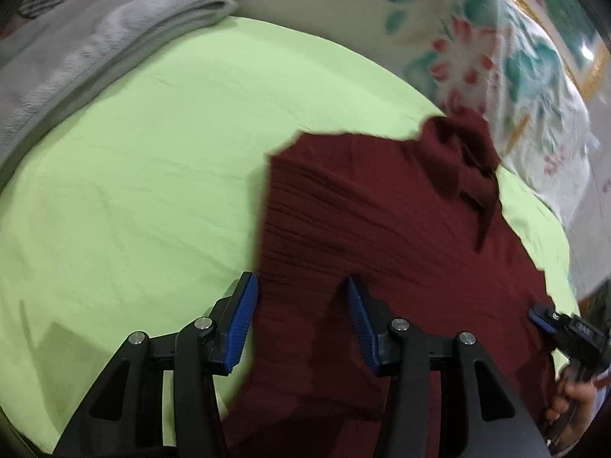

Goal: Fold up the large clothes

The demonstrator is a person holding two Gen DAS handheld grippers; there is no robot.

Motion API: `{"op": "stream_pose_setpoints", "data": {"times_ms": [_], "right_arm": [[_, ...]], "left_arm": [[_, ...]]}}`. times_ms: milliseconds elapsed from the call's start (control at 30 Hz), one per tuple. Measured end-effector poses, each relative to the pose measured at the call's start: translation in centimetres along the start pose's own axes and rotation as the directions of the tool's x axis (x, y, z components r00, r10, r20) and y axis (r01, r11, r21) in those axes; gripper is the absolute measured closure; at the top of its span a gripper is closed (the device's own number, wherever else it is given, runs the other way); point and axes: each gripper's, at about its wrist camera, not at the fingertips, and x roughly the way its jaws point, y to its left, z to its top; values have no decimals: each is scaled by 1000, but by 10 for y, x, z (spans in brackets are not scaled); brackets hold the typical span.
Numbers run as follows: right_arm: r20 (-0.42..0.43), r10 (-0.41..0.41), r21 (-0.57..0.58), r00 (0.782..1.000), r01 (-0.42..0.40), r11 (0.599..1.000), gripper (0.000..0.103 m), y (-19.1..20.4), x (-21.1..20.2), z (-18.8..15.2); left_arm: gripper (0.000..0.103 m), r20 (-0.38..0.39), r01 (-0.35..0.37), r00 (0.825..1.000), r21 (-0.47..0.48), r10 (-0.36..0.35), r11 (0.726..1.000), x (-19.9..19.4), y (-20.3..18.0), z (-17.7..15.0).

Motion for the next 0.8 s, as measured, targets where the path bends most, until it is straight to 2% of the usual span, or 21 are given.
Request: {"op": "stream_pose_setpoints", "data": {"times_ms": [67, 133, 233, 333, 400, 467, 500, 633, 800], "right_arm": [[46, -5, -6, 999, 5, 1000, 64, 1, -10, 8], [71, 30, -26, 997, -28, 999, 50, 9, -14, 17], [85, 40, -63, 996, -35, 997, 50, 26, -8, 32], [85, 46, -78, 995, -40, 996, 50, 37, 6, 46], [88, 56, -81, 995, -48, 996, 50, 38, 11, 55], [91, 75, -71, 993, -69, 995, 50, 36, 16, 68], [92, 84, -64, 992, -78, 995, 50, 35, 18, 76], [97, 103, -27, 990, -101, 995, 50, 29, 29, 106], [104, 113, -2, 988, -113, 994, 50, 17, 37, 128]], "left_arm": [[52, 12, -39, 999, 0, 39, 999, -2, 3, 5], [52, 11, -27, 1000, -11, 27, 1000, -5, 4, 11], [52, 35, -33, 999, 27, 32, 999, -16, -12, 20], [51, 62, -9, 998, 84, 4, 996, -28, -38, 32], [46, 71, 5, 997, 132, -14, 991, -29, -60, 42], [35, 75, 4, 997, 170, -17, 985, -25, -82, 54], [35, 81, 9, 996, 191, -25, 981, -22, -95, 61], [29, 103, 34, 992, 289, -67, 957, -7, -152, 86], [28, 114, 34, 989, 437, -93, 899, 31, -235, 114]]}}
